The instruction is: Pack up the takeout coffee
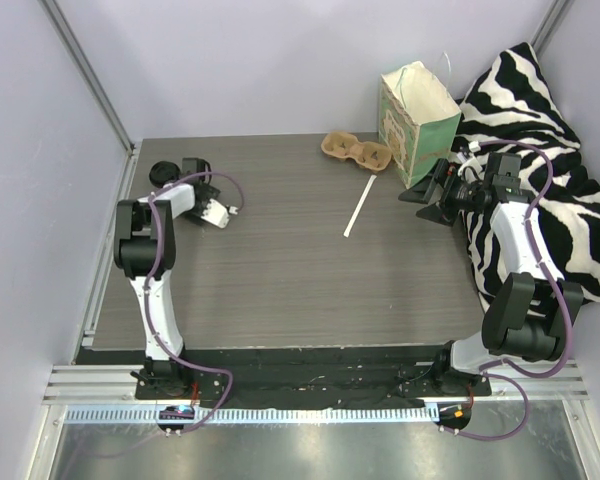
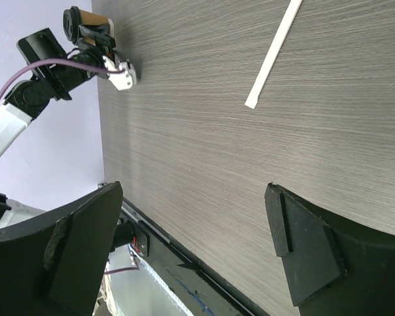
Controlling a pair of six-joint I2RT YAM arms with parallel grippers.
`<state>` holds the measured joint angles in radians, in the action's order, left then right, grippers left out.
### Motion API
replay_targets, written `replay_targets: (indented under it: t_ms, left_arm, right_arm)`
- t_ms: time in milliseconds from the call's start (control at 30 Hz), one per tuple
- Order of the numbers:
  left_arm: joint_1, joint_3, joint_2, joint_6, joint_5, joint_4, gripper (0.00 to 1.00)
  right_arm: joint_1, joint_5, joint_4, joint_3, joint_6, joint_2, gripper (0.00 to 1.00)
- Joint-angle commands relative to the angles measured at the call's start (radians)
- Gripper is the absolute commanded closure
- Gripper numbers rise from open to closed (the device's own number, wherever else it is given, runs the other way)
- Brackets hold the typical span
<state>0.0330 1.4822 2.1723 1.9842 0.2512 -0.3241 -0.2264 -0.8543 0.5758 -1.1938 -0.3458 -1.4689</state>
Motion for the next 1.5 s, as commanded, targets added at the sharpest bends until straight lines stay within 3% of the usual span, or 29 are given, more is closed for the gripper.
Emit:
replay_targets:
  t_ms: [0, 233, 333, 400, 467, 500, 567, 600, 733, 833, 933, 1100, 1467]
  left_arm:
    - [0.094, -0.074, -0.129, 0.079, -0.164, -0.128, 0.3]
    - [0.266, -0.132, -0.297, -0.208, -0.331, -0.226, 0.28]
    - [0.333, -0.105, -0.353, -0.417, -0.407, -0.272, 0.28]
    - [0.36, -0.022, -0.368, -0.646, -0.499, -0.325, 0.28]
    - [0.36, 0.051, -0.378, -0.824, -0.573, -0.407, 0.28]
    - [0.357, 0.1, -0.382, -0.993, -0.61, -0.421, 0.28]
    - [0.335, 0.113, -0.426, -1.149, -0.668, -0.409, 0.3]
    - [0.32, 0.098, -0.451, -1.305, -0.716, -0.396, 0.3]
    - [0.254, 0.047, -0.558, -1.646, -0.919, -0.284, 0.26]
    - [0.239, 0.035, -0.618, -1.789, -0.972, -0.276, 0.25]
    - [0.239, -0.003, -0.674, -1.869, -1.006, -0.242, 0.23]
    - [0.239, -0.017, -0.697, -1.858, -1.006, -0.282, 0.23]
    - [0.232, 0.016, -0.666, -1.871, -0.909, -0.28, 0.23]
  right_arm:
    - [0.009, -0.032, -0.037, -0.009, 0.013, 0.038, 0.0]
    - [0.11, 0.041, 0.056, -0.085, 0.143, 0.047, 0.0]
    - [0.208, 0.163, 0.096, -0.168, 0.25, 0.024, 0.0]
    - [0.283, 0.236, 0.107, -0.258, 0.329, -0.027, 0.0]
    - [0.32, 0.349, 0.108, -0.328, 0.405, -0.101, 0.01]
    - [0.355, 0.388, 0.108, -0.396, 0.431, -0.129, 0.01]
    - [0.378, 0.478, 0.107, -0.461, 0.474, -0.192, 0.02]
    - [0.39, 0.5, 0.104, -0.521, 0.522, -0.253, 0.03]
    - [0.435, 0.601, 0.084, -0.653, 0.642, -0.424, 0.08]
    - [0.458, 0.711, 0.044, -0.739, 0.727, -0.545, 0.1]
    - [0.469, 0.784, 0.015, -0.832, 0.76, -0.664, 0.11]
    - [0.467, 0.882, -0.023, -0.97, 0.852, -0.818, 0.12]
    - [0.47, 0.946, -0.108, -1.038, 0.973, -0.987, 0.17]
